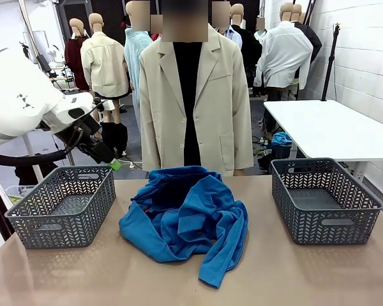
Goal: Sort the tops and bottoms.
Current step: Lift clothes from the center of the table with your left hand.
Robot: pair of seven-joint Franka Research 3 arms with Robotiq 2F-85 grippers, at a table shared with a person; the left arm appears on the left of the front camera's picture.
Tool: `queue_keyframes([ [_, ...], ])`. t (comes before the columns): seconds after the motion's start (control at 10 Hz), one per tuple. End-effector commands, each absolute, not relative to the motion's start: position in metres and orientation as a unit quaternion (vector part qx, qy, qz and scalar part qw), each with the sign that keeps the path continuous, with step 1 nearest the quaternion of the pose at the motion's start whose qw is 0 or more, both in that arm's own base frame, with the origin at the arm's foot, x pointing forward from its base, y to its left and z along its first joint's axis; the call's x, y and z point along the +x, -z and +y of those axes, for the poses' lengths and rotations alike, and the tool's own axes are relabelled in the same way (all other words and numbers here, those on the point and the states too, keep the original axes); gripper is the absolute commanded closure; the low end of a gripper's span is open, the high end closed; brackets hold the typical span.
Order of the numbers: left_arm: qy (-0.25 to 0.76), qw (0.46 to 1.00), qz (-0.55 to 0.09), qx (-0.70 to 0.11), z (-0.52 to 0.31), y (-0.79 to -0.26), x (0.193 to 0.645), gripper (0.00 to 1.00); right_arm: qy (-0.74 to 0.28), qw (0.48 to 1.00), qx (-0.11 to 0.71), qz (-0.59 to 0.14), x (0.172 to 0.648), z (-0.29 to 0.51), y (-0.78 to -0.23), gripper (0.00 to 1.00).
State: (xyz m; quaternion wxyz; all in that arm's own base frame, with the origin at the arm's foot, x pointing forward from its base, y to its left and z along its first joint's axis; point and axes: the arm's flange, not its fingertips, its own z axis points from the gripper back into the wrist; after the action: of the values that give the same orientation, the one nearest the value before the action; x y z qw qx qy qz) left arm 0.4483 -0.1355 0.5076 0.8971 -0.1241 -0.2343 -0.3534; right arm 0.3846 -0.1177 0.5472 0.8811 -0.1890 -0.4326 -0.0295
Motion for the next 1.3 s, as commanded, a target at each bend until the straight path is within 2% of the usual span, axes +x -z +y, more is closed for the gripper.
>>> queue_keyframes([
  [0.0,0.402,0.873,-0.22,-0.164,-0.156,-0.494,0.486,0.0,0.022,0.881,-0.195,-0.43,0.385,-0.116,-0.546,0.0],
  [0.3,0.438,0.861,-0.188,-0.176,-0.197,-0.457,0.527,0.0,0.022,0.881,-0.195,-0.43,0.385,-0.116,-0.546,0.0],
  [0.6,0.459,0.851,-0.183,-0.178,-0.213,-0.436,0.556,0.0,0.022,0.881,-0.195,-0.43,0.385,-0.116,-0.546,0.0],
  [1.2,0.459,0.845,-0.182,-0.206,-0.206,-0.433,0.565,0.0,0.022,0.881,-0.195,-0.43,0.385,-0.116,-0.546,0.0],
])
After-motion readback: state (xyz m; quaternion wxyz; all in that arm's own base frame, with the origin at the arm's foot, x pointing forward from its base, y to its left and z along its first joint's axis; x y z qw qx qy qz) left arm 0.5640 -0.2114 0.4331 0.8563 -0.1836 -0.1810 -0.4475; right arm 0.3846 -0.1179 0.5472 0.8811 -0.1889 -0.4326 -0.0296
